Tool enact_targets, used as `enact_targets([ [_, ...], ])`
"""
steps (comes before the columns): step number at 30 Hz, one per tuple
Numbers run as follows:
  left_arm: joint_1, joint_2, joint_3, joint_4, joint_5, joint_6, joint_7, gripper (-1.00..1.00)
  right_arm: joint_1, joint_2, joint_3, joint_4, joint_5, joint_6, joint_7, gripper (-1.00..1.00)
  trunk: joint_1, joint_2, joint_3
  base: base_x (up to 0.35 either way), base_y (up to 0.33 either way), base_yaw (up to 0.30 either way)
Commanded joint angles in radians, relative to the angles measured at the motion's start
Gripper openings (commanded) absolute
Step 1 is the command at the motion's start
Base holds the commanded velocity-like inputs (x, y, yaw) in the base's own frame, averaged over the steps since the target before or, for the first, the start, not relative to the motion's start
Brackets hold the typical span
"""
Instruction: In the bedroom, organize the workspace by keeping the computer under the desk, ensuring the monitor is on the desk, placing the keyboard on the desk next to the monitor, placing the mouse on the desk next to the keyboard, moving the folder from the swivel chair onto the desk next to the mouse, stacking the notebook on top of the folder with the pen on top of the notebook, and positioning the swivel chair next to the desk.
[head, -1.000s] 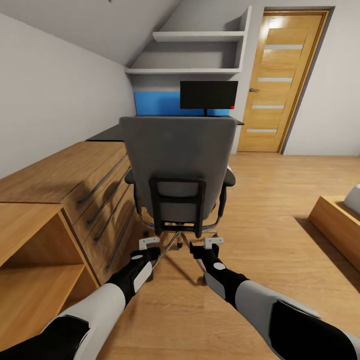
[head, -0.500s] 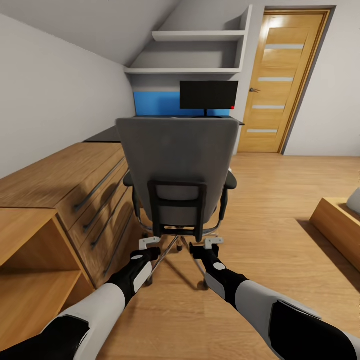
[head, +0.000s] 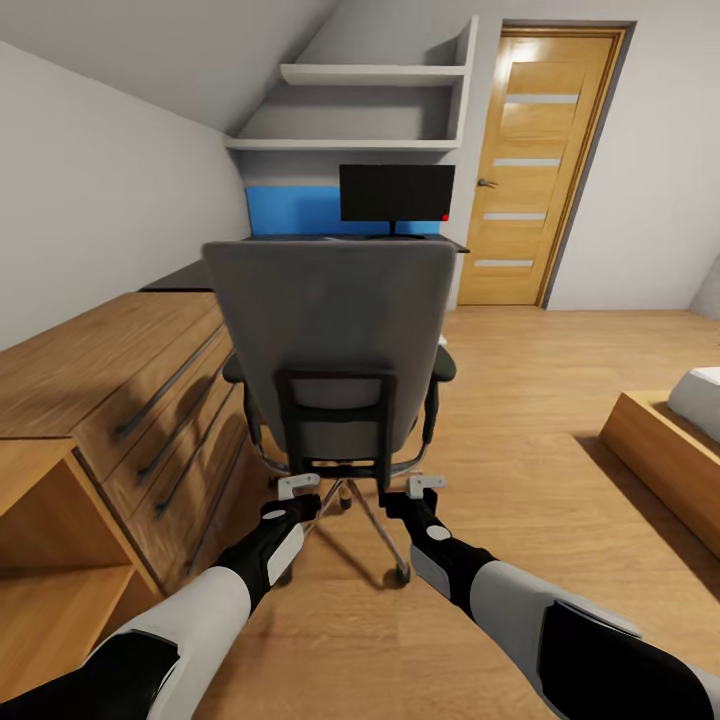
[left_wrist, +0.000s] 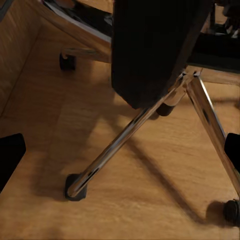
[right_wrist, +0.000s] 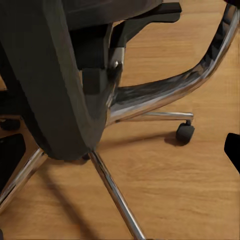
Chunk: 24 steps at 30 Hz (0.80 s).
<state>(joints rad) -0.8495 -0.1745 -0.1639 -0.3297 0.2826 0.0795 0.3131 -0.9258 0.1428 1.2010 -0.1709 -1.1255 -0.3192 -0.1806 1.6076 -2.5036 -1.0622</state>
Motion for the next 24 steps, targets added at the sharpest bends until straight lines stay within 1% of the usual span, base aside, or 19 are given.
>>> enact_targets([
  [1, 0.000, 0.000, -0.005, -0.002, 0.005, 0.005, 0.008, 1.00, -0.001, 0.000, 0.008, -0.001, -0.006, -0.002, -0.006, 1.00, 0.000, 0.000, -0.001, 0.075, 0.000, -0.013],
  [10, 0.000, 0.000, -0.005, -0.002, 0.006, 0.005, 0.009, 1.00, 0.000, 0.000, 0.007, -0.001, -0.007, -0.001, -0.005, 1.00, 0.000, 0.000, -0.001, 0.057, 0.000, -0.001],
  [17, 0.000, 0.000, -0.005, -0.002, 0.006, 0.005, 0.008, 1.00, 0.000, 0.000, 0.008, 0.000, -0.007, -0.001, -0.004, 1.00, 0.000, 0.000, -0.001, 0.002, 0.103, 0.000],
  [24, 0.000, 0.000, -0.005, -0.002, 0.006, 0.005, 0.009, 1.00, 0.001, 0.000, 0.008, -0.001, -0.007, -0.001, -0.003, 1.00, 0.000, 0.000, -0.001, 0.000, 0.029, 0.000],
])
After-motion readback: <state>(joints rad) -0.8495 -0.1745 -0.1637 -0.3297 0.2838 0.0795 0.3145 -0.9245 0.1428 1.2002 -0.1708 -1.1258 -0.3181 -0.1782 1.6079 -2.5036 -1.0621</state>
